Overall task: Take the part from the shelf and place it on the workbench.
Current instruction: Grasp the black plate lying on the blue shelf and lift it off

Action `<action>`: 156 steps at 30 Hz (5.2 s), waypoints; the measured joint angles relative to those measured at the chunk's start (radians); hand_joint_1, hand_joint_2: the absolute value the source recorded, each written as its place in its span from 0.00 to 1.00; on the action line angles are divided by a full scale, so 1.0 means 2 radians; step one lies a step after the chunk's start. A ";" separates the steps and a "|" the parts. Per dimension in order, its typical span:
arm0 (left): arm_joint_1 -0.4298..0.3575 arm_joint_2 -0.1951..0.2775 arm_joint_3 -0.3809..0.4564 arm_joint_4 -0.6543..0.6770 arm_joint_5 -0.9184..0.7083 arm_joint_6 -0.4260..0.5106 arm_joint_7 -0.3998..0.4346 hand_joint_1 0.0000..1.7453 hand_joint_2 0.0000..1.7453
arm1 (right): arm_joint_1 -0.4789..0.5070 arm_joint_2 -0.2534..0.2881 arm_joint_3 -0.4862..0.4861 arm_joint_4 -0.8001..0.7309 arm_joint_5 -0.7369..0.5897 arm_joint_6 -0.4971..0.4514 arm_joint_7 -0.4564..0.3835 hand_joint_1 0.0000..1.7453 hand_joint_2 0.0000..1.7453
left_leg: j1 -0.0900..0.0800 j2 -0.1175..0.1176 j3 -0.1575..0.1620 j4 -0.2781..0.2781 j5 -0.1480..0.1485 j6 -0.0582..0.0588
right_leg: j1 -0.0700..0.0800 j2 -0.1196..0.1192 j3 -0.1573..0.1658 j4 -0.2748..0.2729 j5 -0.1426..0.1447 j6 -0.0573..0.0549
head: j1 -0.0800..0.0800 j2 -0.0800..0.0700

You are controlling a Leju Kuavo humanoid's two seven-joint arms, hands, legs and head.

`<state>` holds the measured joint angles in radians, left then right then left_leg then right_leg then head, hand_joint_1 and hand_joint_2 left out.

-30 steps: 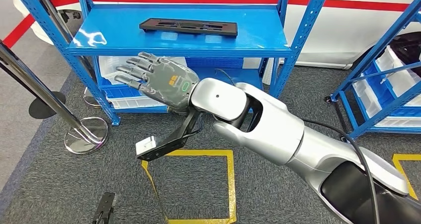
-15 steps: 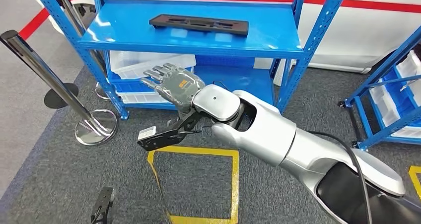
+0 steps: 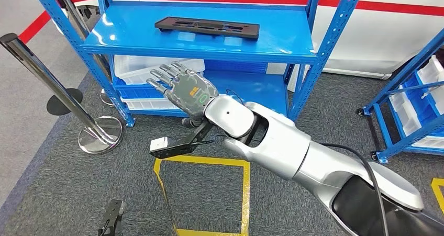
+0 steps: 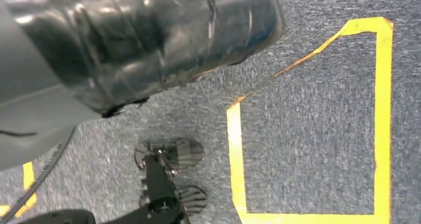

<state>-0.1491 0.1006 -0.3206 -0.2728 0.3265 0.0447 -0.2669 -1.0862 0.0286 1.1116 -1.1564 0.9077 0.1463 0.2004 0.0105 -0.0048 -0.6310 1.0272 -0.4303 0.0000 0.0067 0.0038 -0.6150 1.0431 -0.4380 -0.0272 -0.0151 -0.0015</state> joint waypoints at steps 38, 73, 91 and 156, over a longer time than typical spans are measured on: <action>0.003 0.001 -0.022 0.002 0.006 -0.002 -0.002 0.00 0.00 | 0.005 0.032 0.000 0.038 0.002 0.009 -0.021 0.00 1.00 | 0.000 -0.002 0.015 -0.012 -0.004 0.018 | -0.005 -0.001 -0.050 0.111 -0.048 0.020 | 0.001 0.000; 0.012 0.002 -0.032 0.005 0.015 -0.002 -0.008 0.00 0.00 | -0.003 0.041 0.010 0.064 -0.007 0.068 0.002 0.00 1.00 | 0.000 -0.004 0.021 -0.010 -0.007 0.017 | -0.001 0.003 -0.049 0.074 -0.050 0.007 | 0.003 0.000; 0.012 0.003 -0.032 0.006 0.032 -0.005 -0.013 0.00 0.00 | -0.006 0.044 0.011 0.143 -0.016 0.070 0.042 0.00 1.00 | 0.005 -0.001 -0.006 -0.002 -0.001 -0.011 | -0.003 0.007 -0.014 -0.005 0.014 -0.005 | -0.002 0.000; 0.028 0.007 -0.065 0.012 0.035 -0.002 -0.003 0.00 0.00 | -0.011 0.022 -0.016 0.299 -0.080 0.195 0.140 0.00 1.00 | -0.003 -0.001 -0.008 -0.007 0.014 0.008 | 0.002 0.006 0.052 -0.010 -0.047 0.003 | -0.005 0.000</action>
<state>-0.0934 0.1143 -0.4500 -0.2493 0.3971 0.0404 -0.2719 -1.1074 0.0716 1.0796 -0.5583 0.7470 0.5371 0.4804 0.0047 -0.0058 -0.6470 1.0138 -0.4024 0.0162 0.0099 0.0166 -0.5112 1.0230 -0.5311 -0.0216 -0.0241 -0.0014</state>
